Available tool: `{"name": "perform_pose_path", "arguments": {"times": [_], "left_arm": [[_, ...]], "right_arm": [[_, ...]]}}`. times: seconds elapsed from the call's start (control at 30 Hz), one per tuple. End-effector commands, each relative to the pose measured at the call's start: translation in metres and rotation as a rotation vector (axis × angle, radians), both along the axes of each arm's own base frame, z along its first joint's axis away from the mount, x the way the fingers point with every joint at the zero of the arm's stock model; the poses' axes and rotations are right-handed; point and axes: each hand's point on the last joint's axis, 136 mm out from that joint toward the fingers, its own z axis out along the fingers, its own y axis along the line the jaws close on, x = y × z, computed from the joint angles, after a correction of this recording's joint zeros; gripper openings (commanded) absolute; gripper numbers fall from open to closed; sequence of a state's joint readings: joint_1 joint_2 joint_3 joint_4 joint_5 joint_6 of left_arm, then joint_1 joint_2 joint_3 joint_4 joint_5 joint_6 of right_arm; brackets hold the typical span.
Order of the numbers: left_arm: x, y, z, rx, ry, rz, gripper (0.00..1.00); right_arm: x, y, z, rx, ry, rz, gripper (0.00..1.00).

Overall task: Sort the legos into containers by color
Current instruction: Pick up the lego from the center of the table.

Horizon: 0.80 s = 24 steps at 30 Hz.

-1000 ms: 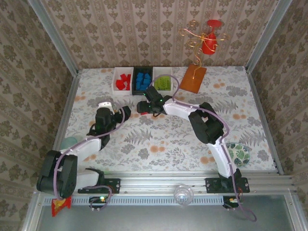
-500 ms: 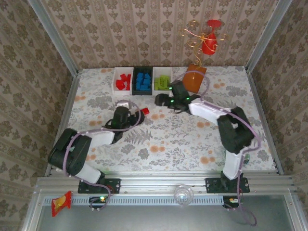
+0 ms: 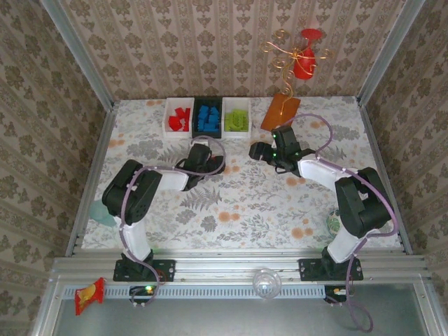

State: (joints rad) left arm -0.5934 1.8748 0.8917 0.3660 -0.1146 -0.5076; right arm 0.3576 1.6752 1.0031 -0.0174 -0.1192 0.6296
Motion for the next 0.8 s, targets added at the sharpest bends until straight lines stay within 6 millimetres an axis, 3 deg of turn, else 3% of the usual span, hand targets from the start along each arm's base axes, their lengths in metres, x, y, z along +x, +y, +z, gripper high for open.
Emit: {"name": "perform_pose_path", "arguments": {"times": [0.0,0.23,0.43,0.57,0.77], "left_arm": [[0.001,-0.003,-0.014,0.105,0.019,-0.033,0.85],[0.004,-0.008,-0.025,0.247,0.015,-0.05,0.8],[0.007,-0.009,-0.033,0.301,0.011,-0.05,0.69],[0.012,-0.012,-0.01,0.295,-0.047,-0.067,0.6],[0.033,0.021,0.073,0.231,-0.213,0.01,0.52]], "right_arm": [[0.003,0.001,0.009,0.034,-0.035,0.003,0.84],[0.0,-0.008,0.018,0.043,-0.057,-0.009,0.84],[-0.003,-0.015,0.026,0.043,-0.073,-0.019,0.85],[-0.006,-0.016,0.026,0.041,-0.069,-0.018,0.85],[-0.013,-0.019,0.038,0.049,-0.098,-0.024,0.85]]}}
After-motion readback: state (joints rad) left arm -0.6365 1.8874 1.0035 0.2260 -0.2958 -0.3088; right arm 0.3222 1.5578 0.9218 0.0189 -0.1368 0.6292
